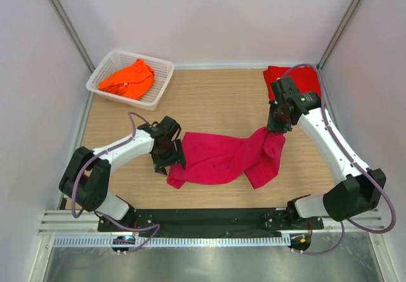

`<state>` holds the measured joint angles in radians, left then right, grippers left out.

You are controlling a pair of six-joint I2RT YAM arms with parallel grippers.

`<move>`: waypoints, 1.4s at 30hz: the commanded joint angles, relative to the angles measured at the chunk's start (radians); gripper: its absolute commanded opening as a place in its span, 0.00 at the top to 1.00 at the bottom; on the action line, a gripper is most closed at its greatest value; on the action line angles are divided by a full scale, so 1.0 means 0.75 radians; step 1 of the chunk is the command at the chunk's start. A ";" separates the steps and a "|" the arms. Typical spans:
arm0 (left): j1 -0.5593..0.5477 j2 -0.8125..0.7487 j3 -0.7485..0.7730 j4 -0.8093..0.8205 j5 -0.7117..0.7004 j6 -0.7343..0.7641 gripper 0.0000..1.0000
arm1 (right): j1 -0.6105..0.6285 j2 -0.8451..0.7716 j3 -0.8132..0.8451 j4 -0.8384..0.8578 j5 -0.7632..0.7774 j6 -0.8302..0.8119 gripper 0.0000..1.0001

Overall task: Fold and stack the t-shirts
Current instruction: Flatten the tshirt out

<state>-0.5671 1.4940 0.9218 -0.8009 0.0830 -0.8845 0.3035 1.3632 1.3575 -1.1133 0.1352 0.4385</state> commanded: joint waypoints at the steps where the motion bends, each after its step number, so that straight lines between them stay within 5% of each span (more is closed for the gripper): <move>1: 0.003 -0.016 -0.051 0.102 0.120 -0.025 0.26 | -0.006 0.011 -0.006 0.036 -0.062 -0.061 0.74; 5: 0.003 -0.012 -0.082 0.117 0.143 -0.034 0.27 | -0.020 0.017 -0.026 0.022 -0.051 -0.096 0.53; 9: 0.003 0.023 -0.104 0.174 0.212 -0.048 0.40 | -0.039 0.021 -0.116 0.012 -0.113 -0.108 0.30; 14: 0.005 0.006 -0.068 0.207 0.225 -0.056 0.61 | -0.045 -0.062 -0.265 0.083 -0.299 -0.012 0.26; 19: 0.016 -0.057 0.132 0.009 0.096 0.028 0.99 | -0.045 -0.155 -0.439 0.159 -0.362 0.041 0.30; 25: 0.026 -0.198 0.311 -0.169 -0.100 0.099 1.00 | -0.045 -0.159 -0.560 0.288 -0.385 0.068 0.41; 29: 0.030 -0.211 0.350 -0.198 -0.102 0.122 1.00 | -0.081 -0.092 -0.532 0.351 -0.328 0.070 0.30; 32: 0.036 -0.221 0.389 -0.243 -0.149 0.138 1.00 | -0.265 -0.044 -0.519 0.357 -0.421 0.043 0.24; 42: 0.048 -0.342 0.436 -0.280 -0.170 0.124 1.00 | -0.343 0.097 -0.538 0.503 -0.598 0.076 0.23</move>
<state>-0.5381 1.2785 1.2011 -0.9981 -0.0196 -0.7982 0.0433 1.4105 0.9394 -0.8066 -0.2535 0.4797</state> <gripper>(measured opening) 0.016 0.778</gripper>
